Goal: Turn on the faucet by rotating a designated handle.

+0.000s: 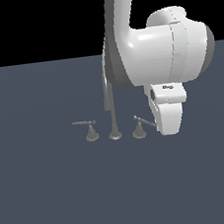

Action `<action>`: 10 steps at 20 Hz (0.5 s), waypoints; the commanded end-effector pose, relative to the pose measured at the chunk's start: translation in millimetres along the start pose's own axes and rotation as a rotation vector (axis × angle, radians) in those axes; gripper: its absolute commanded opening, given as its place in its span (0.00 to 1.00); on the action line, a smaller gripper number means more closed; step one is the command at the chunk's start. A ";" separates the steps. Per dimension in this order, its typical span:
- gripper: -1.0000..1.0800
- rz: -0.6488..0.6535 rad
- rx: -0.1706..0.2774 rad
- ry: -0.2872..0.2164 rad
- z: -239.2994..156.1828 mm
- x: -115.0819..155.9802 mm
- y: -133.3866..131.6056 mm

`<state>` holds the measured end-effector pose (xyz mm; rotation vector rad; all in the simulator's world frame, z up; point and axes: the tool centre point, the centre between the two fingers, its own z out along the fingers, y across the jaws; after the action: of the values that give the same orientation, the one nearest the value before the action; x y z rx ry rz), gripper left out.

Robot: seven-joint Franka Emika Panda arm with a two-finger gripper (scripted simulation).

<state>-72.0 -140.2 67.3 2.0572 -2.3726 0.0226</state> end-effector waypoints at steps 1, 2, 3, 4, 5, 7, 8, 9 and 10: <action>0.00 -0.023 -0.004 -0.005 0.2 -21.8 6.0; 0.00 -0.026 -0.005 -0.006 0.4 -27.0 8.6; 0.00 -0.028 -0.006 -0.007 0.6 -32.2 11.2; 0.00 -0.030 -0.007 -0.008 0.8 -37.4 13.9; 0.00 -0.033 -0.008 -0.009 1.0 -42.7 16.6; 0.00 -0.038 -0.010 -0.010 1.4 -53.3 22.0; 0.00 -0.038 -0.010 -0.010 1.4 -53.3 22.0; 0.00 0.010 -0.003 0.006 -1.5 -22.0 16.8; 0.00 0.005 -0.003 0.004 -1.2 -28.7 15.8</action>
<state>-86.1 -114.3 67.6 2.0403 -2.3798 0.0208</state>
